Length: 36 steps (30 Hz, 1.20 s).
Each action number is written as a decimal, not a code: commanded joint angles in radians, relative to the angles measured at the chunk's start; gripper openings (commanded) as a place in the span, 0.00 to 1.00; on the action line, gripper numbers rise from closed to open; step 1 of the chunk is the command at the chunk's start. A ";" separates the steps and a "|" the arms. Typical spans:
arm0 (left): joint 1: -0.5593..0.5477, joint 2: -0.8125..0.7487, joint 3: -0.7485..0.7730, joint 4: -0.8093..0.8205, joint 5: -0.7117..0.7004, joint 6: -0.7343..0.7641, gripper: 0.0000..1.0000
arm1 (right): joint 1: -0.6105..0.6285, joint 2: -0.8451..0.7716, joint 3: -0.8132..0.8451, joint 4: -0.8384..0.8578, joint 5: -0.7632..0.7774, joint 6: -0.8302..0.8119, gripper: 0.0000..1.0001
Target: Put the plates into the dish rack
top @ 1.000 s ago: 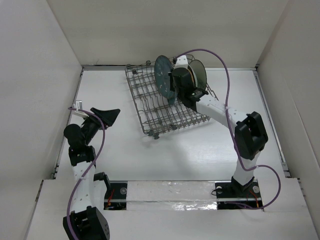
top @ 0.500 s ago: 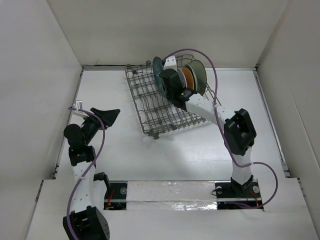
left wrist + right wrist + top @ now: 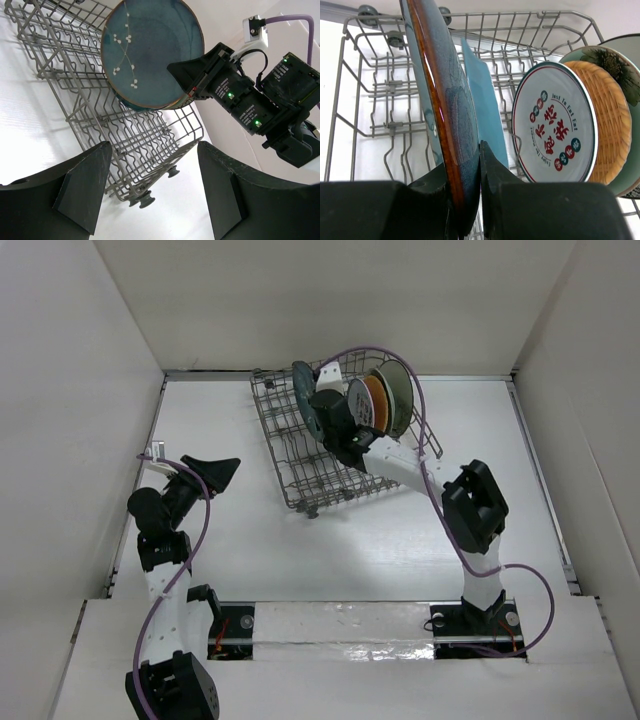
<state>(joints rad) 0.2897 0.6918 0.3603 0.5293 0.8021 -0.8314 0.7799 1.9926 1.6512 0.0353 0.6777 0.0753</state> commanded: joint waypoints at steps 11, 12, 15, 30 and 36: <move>-0.001 -0.006 0.000 0.051 0.006 0.008 0.66 | -0.099 -0.161 -0.073 0.077 0.085 0.023 0.00; -0.001 -0.006 0.002 0.051 0.006 0.008 0.66 | -0.109 -0.166 -0.073 0.077 0.083 0.021 0.00; -0.001 -0.005 0.002 0.048 0.005 0.008 0.66 | -0.133 -0.166 -0.062 0.069 0.080 0.027 0.00; -0.001 -0.008 0.005 0.043 -0.001 0.012 0.66 | -0.108 -0.276 -0.062 0.087 0.008 0.011 0.00; -0.001 -0.009 0.005 0.041 -0.001 0.011 0.66 | -0.087 -0.304 -0.071 0.098 -0.016 -0.002 0.00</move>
<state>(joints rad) 0.2897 0.6918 0.3603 0.5316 0.7959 -0.8307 0.6823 1.8027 1.5379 -0.0494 0.6121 0.0887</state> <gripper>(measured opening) 0.661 0.181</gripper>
